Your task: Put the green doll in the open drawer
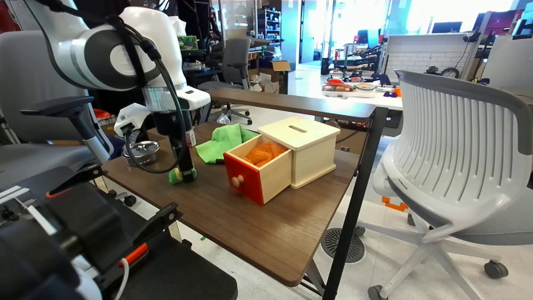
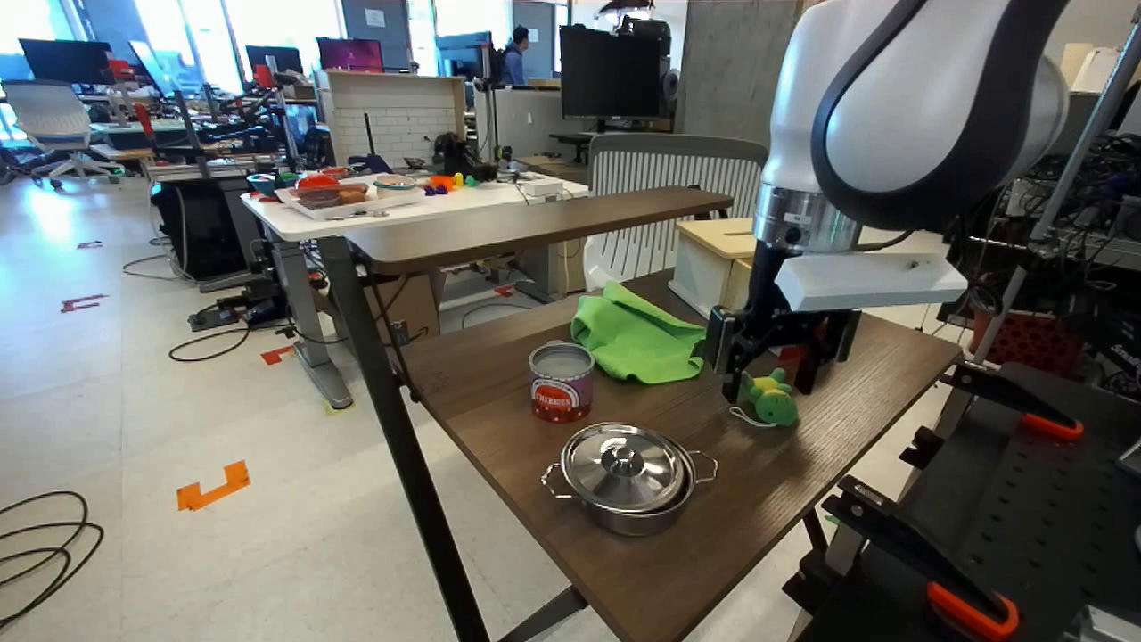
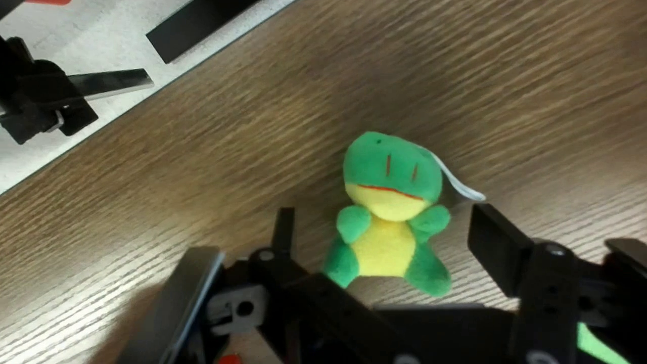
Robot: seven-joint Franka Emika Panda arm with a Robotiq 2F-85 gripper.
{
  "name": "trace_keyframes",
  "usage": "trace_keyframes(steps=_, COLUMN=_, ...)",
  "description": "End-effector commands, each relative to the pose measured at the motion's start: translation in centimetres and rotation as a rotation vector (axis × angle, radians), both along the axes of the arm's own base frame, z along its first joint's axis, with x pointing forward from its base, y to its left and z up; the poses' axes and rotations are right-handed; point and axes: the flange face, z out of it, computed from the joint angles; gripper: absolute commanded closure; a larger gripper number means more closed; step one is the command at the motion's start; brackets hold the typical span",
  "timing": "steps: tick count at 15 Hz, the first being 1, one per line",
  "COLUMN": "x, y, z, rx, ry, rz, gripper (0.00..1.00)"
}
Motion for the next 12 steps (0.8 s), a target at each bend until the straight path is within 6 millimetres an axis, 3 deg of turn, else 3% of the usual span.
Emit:
trace_keyframes(steps=1, x=0.8, y=0.3, z=-0.7, rx=-0.007, ry=-0.012, rz=-0.011, gripper=0.44)
trace_keyframes(steps=8, x=0.9, y=0.3, z=0.0, rx=0.012, ry=-0.011, rz=-0.035, gripper=0.95)
trace_keyframes(steps=12, x=0.2, y=0.2, z=2.8, rx=0.044, ry=-0.003, rz=-0.026, gripper=0.98)
